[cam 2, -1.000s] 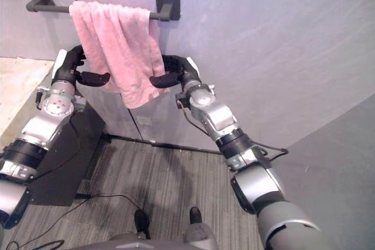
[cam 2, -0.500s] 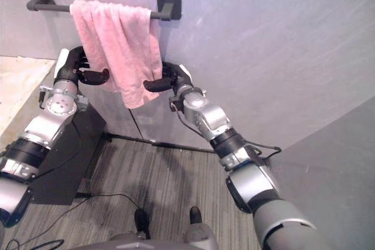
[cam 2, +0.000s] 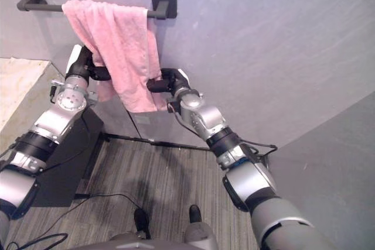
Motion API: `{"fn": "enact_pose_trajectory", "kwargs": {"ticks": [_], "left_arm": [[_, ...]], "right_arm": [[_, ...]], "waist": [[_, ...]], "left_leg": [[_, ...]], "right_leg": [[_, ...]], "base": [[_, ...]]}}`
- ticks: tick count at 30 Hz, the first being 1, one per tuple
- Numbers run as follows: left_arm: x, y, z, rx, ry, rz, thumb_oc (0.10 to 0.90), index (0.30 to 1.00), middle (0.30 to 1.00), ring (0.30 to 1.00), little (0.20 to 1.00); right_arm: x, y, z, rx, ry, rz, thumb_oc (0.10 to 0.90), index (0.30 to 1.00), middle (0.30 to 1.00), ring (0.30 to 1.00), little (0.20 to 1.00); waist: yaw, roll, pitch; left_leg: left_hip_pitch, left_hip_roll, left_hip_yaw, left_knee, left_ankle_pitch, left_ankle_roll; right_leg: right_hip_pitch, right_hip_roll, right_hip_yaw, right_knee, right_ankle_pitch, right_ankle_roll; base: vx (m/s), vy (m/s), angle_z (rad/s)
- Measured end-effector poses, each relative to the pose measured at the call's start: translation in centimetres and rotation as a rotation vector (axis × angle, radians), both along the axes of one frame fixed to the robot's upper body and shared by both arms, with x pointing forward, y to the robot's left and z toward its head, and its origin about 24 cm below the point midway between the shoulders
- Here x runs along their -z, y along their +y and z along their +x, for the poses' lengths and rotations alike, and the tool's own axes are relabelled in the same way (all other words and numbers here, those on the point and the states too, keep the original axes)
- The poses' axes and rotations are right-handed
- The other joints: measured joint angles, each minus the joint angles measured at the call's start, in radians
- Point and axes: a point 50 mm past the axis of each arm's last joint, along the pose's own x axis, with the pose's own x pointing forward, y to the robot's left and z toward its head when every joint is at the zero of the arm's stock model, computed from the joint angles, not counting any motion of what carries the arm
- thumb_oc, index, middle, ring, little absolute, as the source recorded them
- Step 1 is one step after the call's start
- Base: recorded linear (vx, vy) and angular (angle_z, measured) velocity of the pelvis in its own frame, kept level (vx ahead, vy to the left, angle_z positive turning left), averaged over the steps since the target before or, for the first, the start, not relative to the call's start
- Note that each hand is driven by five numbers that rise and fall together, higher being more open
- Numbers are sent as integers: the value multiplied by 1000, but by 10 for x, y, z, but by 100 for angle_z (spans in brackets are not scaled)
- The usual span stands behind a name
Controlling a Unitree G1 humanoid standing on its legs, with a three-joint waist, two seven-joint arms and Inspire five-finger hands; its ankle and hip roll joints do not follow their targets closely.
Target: Organize the bathroom.
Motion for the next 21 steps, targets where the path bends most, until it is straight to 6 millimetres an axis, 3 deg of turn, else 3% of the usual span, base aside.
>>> {"fn": "enact_pose_trajectory", "kwargs": {"ticks": [6,13,21], "left_arm": [[5,7,1,-54,10,1,400,300,300,300,300],[21,34,-1,-401,-7,-137,400,300,300,300,300],[21,39,-2,-467,-24,-166,400,300,300,300,300]], "right_arm": [[3,-2,1,15,8,-2,400,300,300,300,300],[7,-13,7,97,7,-18,400,300,300,300,300],[-1,-14,11,131,-12,-29,400,300,300,300,300]], "waist": [[1,9,-5],[1,23,-14],[1,24,-15]], "left_leg": [[0,0,0,0,0,0],[-1,1,-6,-1,1,-1],[-10,2,-23,-1,7,-4]], "right_leg": [[0,0,0,0,0,0],[2,3,-4,0,0,-1],[2,7,-21,0,-1,-1]], "base": [[0,0,0],[-1,-3,1],[1,-11,6]]}}
